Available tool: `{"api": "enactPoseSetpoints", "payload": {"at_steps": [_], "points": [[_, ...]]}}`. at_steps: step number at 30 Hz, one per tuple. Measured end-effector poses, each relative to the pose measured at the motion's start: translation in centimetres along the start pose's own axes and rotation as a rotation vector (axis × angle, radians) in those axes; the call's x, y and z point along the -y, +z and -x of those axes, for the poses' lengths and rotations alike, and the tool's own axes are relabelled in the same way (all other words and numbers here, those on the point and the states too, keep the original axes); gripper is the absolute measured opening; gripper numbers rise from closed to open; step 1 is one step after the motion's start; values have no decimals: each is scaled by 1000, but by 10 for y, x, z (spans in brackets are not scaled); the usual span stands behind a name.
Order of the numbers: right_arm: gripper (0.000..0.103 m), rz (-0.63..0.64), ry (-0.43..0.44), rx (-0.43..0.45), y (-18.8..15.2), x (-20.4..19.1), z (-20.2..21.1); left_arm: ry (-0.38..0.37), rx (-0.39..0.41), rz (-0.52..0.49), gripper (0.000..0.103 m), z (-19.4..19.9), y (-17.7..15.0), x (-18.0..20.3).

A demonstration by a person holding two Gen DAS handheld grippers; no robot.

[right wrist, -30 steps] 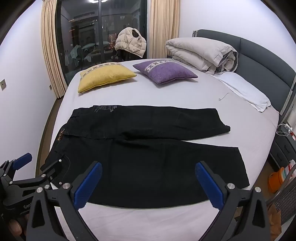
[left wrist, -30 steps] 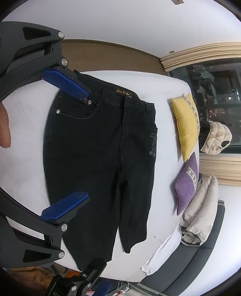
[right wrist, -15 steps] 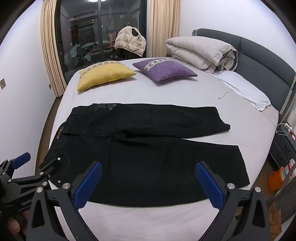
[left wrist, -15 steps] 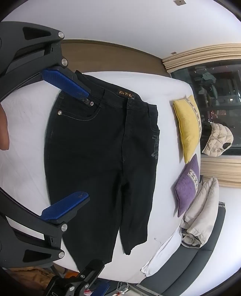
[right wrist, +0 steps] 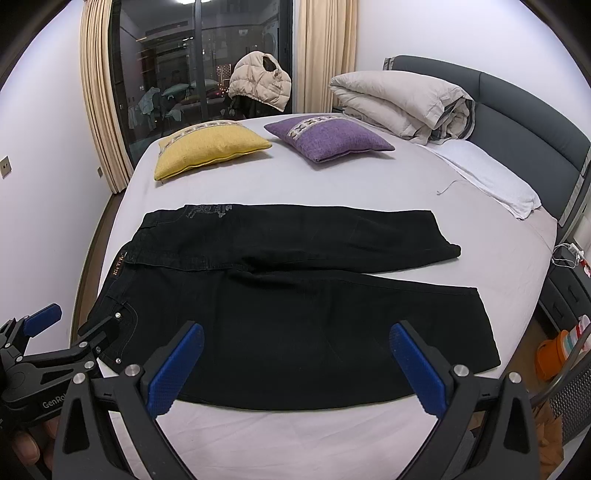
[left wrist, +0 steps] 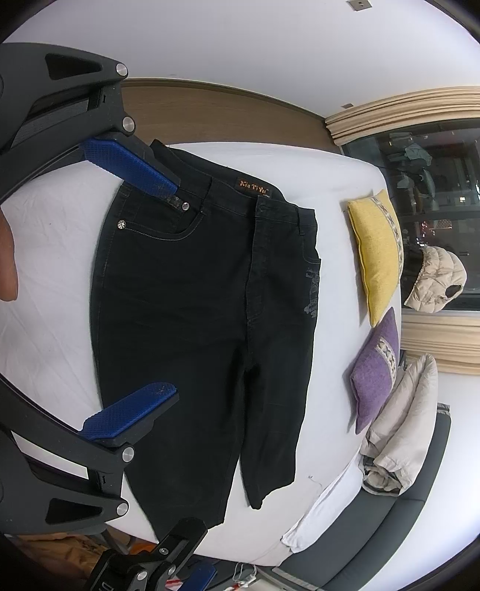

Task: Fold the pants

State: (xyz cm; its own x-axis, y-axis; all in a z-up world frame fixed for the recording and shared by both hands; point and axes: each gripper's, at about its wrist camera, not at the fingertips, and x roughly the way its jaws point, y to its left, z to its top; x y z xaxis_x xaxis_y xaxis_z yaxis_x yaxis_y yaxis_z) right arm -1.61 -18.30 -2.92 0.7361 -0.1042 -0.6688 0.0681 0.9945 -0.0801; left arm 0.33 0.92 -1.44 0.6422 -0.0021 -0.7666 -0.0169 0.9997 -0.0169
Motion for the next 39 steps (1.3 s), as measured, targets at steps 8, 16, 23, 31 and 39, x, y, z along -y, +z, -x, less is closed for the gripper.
{"api": "enactPoseSetpoints", "payload": {"at_steps": [8,16,23,31,39], "points": [[103,0,1,-1,0,0,0,-1,0,1,103,0,0,-1],[103,0,2,-2,-4,4,-3,0,-1,1,103,-1,-2,-2],[103,0,2,-2,-4,4,-3,-1,-2,1,103,-1,-1,-2],[103,-1,1,-4,-4,4,-5,-1,-3,0,103,-1,-2,-2],[103,0,2,-5,-4,4,-6,-1,-5,1,103,-3,-4,-3]]}}
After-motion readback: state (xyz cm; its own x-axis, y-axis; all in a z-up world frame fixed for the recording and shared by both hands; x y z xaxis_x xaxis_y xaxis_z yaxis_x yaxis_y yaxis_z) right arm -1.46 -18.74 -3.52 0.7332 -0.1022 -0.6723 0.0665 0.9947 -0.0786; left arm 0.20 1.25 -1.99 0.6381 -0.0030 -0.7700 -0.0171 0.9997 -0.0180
